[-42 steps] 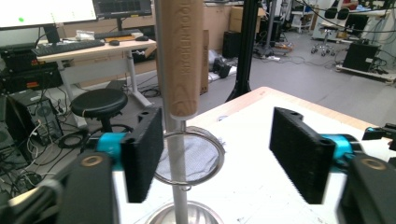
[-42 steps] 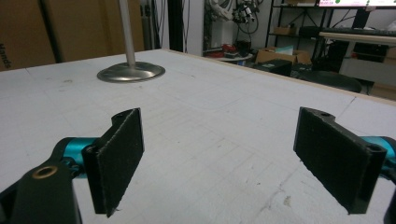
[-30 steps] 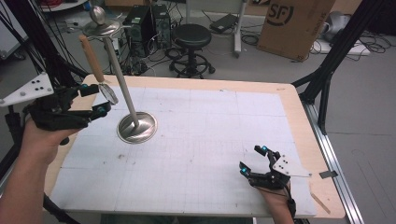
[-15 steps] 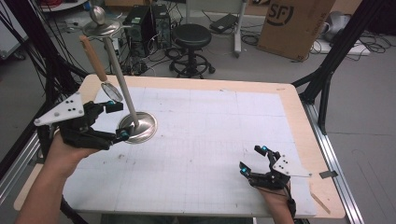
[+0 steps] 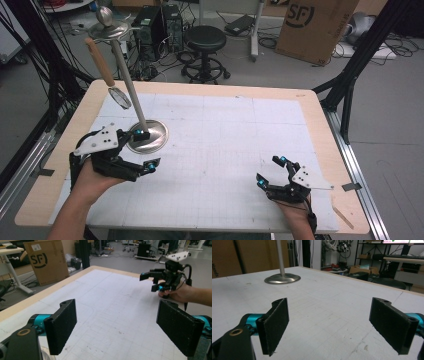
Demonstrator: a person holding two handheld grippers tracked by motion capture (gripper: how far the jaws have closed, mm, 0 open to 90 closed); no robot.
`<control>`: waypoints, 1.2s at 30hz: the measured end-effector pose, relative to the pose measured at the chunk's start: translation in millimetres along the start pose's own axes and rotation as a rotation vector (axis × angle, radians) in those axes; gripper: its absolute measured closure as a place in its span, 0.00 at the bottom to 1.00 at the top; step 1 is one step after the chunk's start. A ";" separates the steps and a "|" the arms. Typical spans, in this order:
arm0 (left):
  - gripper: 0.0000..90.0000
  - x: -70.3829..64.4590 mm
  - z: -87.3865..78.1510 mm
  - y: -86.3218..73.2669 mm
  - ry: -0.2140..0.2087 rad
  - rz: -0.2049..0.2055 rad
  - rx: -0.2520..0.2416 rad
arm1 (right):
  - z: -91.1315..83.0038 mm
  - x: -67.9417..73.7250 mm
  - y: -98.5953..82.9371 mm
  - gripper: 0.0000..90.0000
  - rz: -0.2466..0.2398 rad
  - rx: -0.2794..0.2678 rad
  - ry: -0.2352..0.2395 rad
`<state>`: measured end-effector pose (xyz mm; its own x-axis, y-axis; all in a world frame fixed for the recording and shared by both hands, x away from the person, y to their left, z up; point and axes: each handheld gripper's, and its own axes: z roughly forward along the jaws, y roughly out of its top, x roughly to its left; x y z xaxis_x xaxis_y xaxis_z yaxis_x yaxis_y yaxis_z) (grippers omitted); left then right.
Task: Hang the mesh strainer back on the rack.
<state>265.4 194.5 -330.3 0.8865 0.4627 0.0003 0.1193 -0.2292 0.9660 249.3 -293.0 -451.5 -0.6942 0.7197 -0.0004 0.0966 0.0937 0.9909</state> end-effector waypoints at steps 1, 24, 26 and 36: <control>0.19 -1.2 1.3 -2.8 0.000 -0.002 0.005 | 0.0 0.0 0.0 0.17 0.000 0.000 0.000; 0.17 -5.0 7.6 -60.7 0.000 -0.015 0.021 | 0.0 -0.2 0.0 0.17 -0.002 0.003 0.005; 0.17 -4.0 9.8 -66.6 0.003 -0.019 0.036 | 0.0 -0.1 0.1 0.17 -0.004 0.002 0.006; 0.16 4.3 18.0 -90.4 0.041 -0.032 0.032 | 0.2 -0.5 0.1 0.17 -0.001 0.002 0.009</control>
<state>266.5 201.8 -422.3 0.8630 0.5048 -0.0187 0.1618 -0.2412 0.9569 249.8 -293.2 -451.5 -0.7007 0.7134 0.0003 0.0976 0.0955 0.9906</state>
